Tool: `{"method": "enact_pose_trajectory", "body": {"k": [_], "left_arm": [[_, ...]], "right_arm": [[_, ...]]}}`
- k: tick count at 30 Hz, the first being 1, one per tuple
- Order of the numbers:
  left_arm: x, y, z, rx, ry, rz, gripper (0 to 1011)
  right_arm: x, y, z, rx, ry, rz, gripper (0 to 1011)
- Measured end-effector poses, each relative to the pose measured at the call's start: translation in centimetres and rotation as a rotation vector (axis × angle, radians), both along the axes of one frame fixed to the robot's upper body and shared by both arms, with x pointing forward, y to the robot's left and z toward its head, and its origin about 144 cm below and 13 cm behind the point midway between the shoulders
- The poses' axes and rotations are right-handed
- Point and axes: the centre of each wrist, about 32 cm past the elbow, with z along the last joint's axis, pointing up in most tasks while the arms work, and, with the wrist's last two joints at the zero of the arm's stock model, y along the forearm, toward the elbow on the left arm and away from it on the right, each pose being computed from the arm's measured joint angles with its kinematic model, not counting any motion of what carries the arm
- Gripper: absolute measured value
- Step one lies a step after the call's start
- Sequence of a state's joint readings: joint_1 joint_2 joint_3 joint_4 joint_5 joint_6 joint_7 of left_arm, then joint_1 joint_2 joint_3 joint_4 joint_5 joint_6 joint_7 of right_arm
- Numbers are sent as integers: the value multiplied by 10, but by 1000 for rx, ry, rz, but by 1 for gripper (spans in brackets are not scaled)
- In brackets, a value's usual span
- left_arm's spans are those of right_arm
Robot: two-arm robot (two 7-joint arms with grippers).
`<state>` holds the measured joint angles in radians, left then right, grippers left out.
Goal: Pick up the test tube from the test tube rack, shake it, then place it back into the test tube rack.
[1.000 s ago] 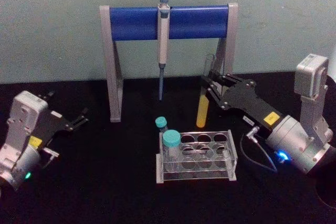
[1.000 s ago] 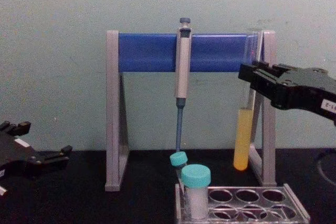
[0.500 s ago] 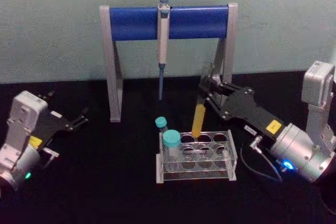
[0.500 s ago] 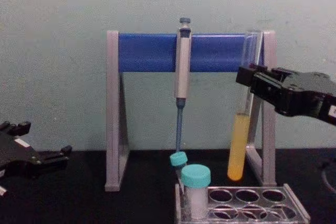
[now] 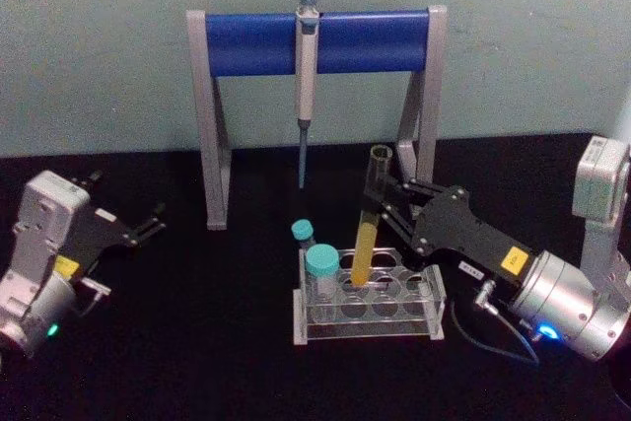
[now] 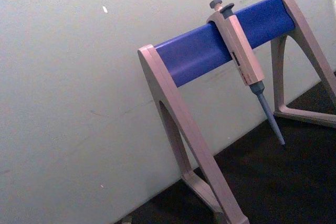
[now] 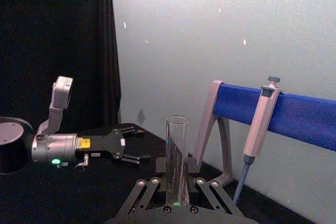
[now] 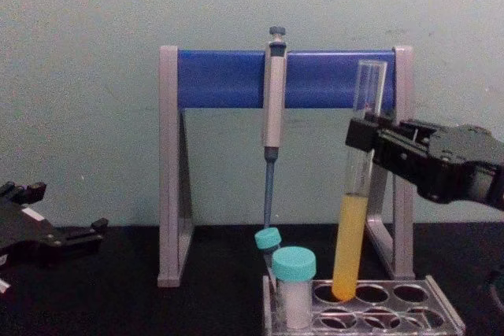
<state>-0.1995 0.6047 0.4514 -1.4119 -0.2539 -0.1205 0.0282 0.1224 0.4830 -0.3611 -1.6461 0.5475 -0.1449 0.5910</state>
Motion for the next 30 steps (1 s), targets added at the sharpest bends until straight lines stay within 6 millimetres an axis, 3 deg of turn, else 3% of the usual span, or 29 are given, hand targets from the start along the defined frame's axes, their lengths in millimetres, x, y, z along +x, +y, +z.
{"method": "enact_pose_trajectory", "body": {"k": [30], "left_arm": [[0, 0, 0, 0, 0, 0, 1001]], "right_arm": [[4, 3, -25, -22, 42, -15, 227]]}}
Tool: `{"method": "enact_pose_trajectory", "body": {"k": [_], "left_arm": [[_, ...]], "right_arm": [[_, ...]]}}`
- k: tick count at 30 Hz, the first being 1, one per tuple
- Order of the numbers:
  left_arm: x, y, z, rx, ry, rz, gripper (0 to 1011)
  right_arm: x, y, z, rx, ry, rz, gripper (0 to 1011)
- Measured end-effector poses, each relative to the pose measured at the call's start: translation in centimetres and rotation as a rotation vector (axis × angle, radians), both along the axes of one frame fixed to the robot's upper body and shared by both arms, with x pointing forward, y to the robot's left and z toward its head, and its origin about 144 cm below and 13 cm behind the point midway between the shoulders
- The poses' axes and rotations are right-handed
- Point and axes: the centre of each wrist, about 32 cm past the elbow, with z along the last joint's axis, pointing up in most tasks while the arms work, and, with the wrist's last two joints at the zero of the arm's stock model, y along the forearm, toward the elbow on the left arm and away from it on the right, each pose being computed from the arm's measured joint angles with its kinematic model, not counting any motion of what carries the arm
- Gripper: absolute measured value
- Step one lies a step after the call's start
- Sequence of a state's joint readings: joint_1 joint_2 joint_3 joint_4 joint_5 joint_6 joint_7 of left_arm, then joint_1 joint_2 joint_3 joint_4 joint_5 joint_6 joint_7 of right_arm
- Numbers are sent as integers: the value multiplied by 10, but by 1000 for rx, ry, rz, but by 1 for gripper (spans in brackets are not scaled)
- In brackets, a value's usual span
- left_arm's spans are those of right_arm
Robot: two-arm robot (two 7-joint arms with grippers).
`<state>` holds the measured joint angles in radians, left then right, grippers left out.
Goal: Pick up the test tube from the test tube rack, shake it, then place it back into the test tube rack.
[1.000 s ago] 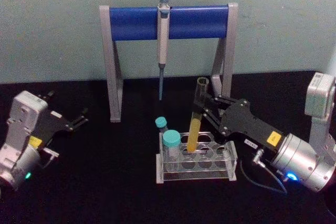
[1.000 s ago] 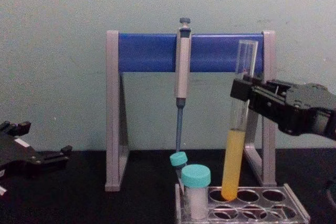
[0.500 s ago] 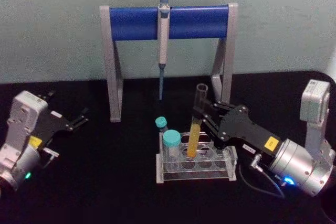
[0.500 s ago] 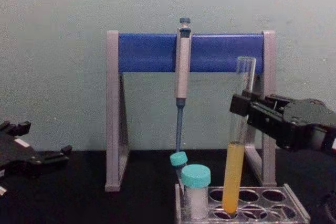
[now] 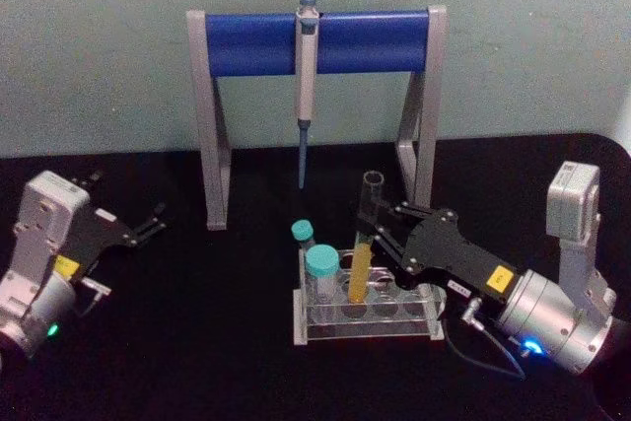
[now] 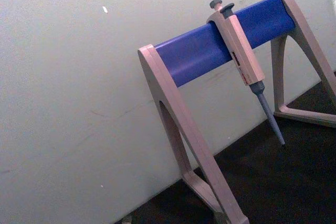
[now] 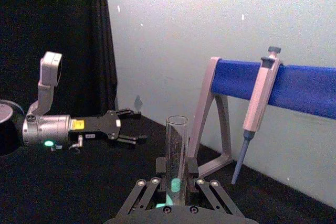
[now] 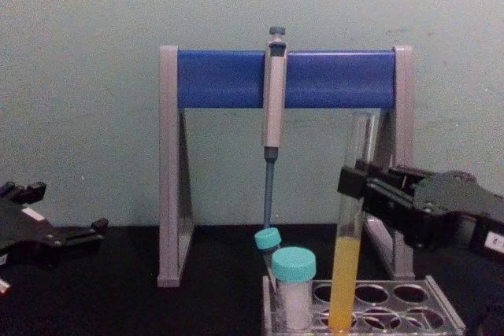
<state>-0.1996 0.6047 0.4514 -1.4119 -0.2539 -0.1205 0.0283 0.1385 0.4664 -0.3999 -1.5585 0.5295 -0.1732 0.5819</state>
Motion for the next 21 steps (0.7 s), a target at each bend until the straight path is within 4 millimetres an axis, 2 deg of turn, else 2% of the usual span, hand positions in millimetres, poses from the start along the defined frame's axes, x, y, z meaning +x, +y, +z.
{"method": "enact_pose_trajectory", "body": {"k": [21], "left_arm": [[0, 0, 0, 0, 0, 0, 1001]], "right_arm": [[4, 6, -19, -34, 40, -6, 227]]}}
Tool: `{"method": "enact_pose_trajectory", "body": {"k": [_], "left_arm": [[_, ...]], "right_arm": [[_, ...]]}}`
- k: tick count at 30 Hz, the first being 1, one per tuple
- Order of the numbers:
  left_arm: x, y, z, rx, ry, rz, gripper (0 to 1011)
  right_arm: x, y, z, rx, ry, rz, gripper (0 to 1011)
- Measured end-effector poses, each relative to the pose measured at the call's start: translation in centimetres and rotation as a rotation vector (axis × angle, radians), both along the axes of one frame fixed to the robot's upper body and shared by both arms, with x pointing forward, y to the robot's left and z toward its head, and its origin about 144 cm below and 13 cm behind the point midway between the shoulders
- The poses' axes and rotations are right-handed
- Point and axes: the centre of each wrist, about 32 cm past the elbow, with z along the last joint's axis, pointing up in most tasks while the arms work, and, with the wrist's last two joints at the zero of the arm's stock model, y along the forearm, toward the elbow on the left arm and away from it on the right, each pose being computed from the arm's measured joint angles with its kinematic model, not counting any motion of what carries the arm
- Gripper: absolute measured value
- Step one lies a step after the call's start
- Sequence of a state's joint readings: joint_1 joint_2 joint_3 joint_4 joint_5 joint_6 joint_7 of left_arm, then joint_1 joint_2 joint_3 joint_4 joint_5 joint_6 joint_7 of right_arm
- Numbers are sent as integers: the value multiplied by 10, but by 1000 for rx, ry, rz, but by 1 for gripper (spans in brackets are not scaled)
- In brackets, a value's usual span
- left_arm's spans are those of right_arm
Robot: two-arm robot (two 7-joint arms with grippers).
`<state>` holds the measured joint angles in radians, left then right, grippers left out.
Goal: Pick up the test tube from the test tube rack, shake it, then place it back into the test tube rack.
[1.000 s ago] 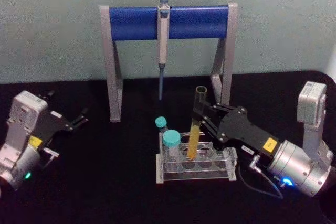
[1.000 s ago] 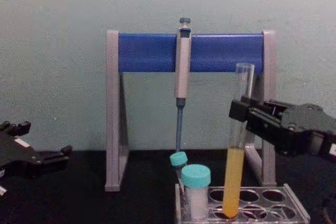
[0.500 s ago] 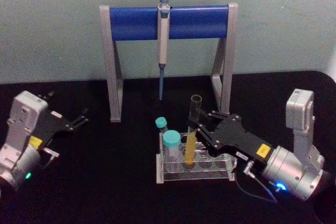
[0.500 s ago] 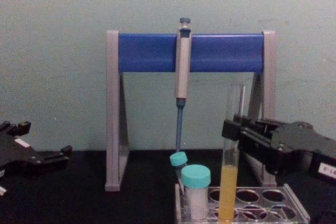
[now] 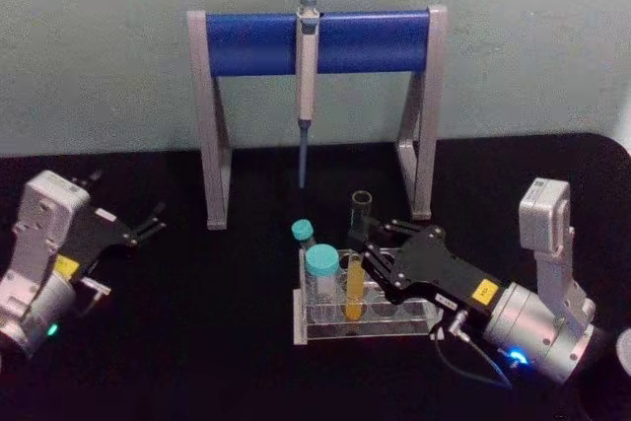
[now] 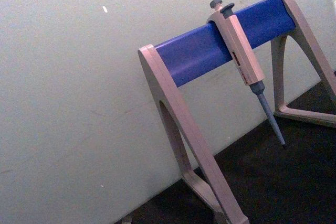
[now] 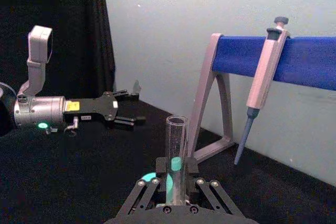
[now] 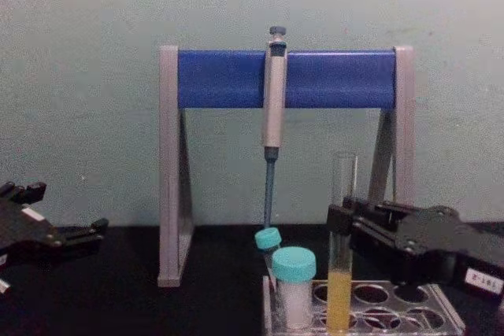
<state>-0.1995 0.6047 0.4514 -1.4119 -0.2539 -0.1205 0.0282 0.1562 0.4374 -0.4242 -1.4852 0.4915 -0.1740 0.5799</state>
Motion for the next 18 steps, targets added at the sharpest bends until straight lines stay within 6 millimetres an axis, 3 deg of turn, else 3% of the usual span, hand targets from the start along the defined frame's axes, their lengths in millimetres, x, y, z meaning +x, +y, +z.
{"method": "enact_pose_trajectory", "body": {"k": [18], "left_arm": [[0, 0, 0, 0, 0, 0, 1001]], "right_arm": [[0, 2, -9, -1, 33, -13, 227]]}}
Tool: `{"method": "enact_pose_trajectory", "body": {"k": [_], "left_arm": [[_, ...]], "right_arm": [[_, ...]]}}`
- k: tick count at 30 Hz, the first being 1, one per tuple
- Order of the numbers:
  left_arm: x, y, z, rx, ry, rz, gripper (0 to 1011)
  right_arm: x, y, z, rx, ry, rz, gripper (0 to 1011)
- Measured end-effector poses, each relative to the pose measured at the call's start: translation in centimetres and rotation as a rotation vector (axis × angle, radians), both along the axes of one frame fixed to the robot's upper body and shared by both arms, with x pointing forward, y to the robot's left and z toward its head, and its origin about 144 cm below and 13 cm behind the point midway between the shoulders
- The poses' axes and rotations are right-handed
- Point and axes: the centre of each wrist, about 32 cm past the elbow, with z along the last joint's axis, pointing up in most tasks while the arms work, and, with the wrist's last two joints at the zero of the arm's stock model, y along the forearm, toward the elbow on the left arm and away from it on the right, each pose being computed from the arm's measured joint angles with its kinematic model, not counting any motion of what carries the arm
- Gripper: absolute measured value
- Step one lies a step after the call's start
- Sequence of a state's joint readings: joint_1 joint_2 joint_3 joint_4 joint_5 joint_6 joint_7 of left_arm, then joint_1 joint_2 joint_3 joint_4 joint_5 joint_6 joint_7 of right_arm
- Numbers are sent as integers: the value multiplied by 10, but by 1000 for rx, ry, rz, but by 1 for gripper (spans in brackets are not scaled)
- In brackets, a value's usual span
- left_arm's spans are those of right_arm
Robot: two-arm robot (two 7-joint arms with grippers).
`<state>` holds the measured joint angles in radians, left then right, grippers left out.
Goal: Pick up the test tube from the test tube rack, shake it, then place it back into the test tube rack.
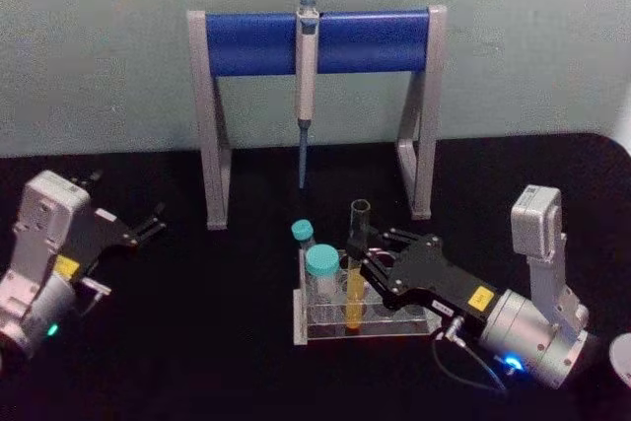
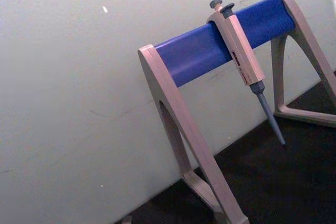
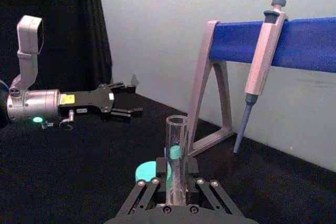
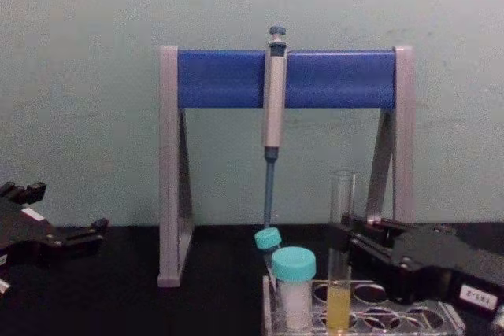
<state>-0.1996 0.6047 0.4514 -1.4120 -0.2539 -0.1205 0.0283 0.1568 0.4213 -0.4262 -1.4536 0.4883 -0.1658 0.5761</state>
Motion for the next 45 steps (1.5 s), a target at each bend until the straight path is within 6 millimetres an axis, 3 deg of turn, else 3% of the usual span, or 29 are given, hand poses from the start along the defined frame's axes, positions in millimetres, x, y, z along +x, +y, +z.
{"method": "enact_pose_trajectory", "body": {"k": [22, 29, 45], "left_arm": [[0, 0, 0, 0, 0, 0, 1001], [0, 0, 0, 0, 0, 0, 1001], [0, 0, 0, 0, 0, 0, 1001]], "right_arm": [[0, 1, -2, 0, 8, -10, 228], [0, 1, -3, -3, 10, -10, 399], [0, 1, -2, -2, 9, -8, 908]]}}
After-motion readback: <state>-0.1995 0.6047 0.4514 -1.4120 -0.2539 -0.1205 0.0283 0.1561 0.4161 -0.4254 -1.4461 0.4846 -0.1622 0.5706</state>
